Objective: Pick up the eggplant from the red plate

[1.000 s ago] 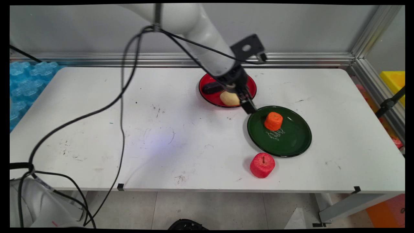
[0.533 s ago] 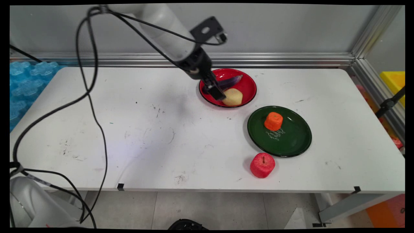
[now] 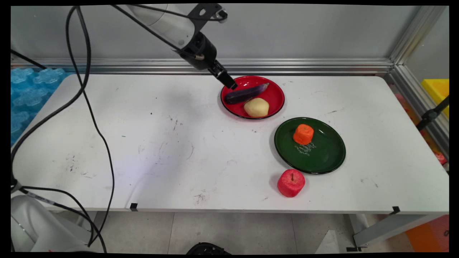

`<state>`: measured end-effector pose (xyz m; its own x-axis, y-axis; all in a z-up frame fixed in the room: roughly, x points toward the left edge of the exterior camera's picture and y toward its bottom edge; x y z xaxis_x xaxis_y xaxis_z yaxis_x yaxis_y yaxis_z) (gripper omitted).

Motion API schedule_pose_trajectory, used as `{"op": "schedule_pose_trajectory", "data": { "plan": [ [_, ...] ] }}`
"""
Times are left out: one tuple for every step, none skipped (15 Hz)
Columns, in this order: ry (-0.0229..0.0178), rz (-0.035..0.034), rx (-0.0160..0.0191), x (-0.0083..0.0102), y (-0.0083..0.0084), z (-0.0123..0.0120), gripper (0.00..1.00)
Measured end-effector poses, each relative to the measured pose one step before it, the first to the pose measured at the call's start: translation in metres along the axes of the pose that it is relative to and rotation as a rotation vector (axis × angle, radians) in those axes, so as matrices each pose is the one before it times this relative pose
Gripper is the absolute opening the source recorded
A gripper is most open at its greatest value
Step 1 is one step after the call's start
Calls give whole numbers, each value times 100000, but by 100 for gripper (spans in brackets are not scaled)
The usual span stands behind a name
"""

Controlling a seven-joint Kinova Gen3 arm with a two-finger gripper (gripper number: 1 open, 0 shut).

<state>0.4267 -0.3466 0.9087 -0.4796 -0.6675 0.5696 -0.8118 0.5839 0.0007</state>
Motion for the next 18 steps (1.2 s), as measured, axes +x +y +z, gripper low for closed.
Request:
{"op": "schedule_pose_trajectory", "data": {
  "plan": [
    [382,-1111,507,182,-645,281,100],
    [306,-609,503,275,-664,393,100],
    [248,-56,708,447,-892,651,100],
    [176,249,430,418,-638,615,100],
    [56,445,459,590,-834,999,100],
    [-183,626,286,502,-550,902,100],
    [-146,675,260,501,-514,901,100],
    [-275,775,201,647,-615,1250,100],
    [-246,469,29,483,-386,990,100],
    [-175,270,4,323,-242,648,100],
    [-410,401,-137,448,-305,995,100],
    [-403,338,-163,422,-274,975,100],
    [-559,350,-219,435,-292,1107,100],
    [-589,422,-106,352,-227,950,100],
    [-456,388,-124,222,-117,614,100],
    [-1019,947,-327,355,-123,1064,100],
    [-1003,695,-215,303,-110,1031,100],
    [-828,441,-123,236,-72,823,100]
  ]
}}
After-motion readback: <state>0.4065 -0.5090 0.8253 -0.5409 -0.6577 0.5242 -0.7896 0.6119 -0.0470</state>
